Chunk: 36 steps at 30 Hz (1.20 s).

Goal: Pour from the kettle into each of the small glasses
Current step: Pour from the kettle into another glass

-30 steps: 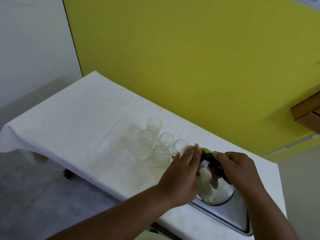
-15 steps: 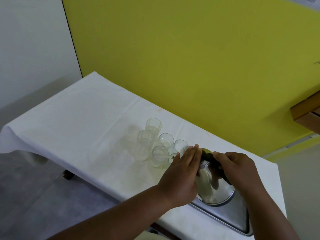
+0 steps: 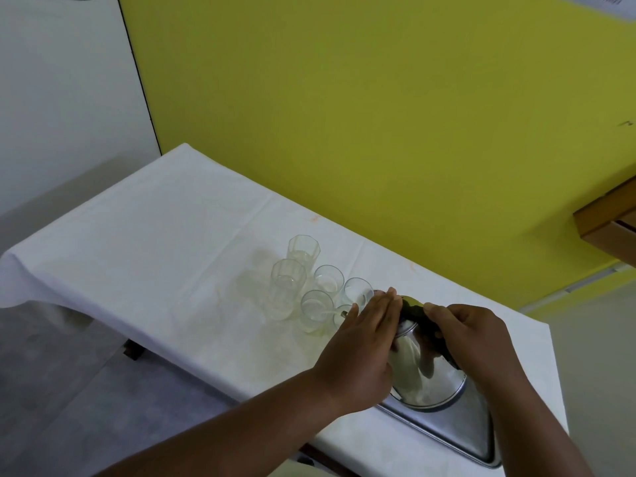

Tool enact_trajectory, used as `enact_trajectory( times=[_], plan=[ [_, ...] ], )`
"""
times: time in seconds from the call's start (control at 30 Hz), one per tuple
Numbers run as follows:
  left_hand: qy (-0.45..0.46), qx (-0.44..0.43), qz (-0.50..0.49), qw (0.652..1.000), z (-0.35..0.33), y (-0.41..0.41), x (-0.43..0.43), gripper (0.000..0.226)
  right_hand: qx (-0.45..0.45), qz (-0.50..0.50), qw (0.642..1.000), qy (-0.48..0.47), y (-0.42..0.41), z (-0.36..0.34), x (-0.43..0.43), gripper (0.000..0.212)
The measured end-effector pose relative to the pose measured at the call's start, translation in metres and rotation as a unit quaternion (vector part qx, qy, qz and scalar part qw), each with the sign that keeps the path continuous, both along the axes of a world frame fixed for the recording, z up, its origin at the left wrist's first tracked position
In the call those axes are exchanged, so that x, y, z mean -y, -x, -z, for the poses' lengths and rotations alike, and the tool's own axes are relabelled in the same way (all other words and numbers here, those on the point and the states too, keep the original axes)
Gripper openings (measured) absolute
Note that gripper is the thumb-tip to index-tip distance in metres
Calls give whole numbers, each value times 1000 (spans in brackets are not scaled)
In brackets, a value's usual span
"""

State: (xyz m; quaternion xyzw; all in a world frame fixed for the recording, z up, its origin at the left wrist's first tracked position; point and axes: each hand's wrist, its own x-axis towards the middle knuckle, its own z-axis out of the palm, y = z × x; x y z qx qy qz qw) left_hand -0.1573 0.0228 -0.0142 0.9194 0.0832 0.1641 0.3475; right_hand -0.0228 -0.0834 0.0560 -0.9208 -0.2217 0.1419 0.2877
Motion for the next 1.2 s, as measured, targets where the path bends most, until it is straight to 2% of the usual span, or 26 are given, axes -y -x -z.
enact_trajectory(
  times=[0.17,0.3,0.5,0.63,0.87,0.97,1.07,1.2],
  plan=[
    [-5,1,5,1000,-1,1,1,82,-24,14,999,-28,1,7,4,50],
    [-24,-4,18,1000,-2,0,3,85,-67,42,992,-94,6,18,15,50],
    [-77,23,28,996,-6,-3,8,80,-141,83,961,-222,21,27,29,47],
    [-104,48,18,993,-13,-11,6,77,-158,102,946,-264,16,27,28,46],
    [-81,62,-14,995,-29,-33,-14,76,-132,122,955,-237,-5,4,1,44],
    [-55,47,-20,997,-28,-40,-22,78,-95,117,969,-197,-14,-4,-13,47],
    [-51,16,-26,998,-21,-46,-28,77,-78,98,981,-147,-20,-6,-24,59],
    [-32,-17,-26,999,-12,-51,-33,78,-34,79,992,-87,-30,-5,-33,54]
  ],
)
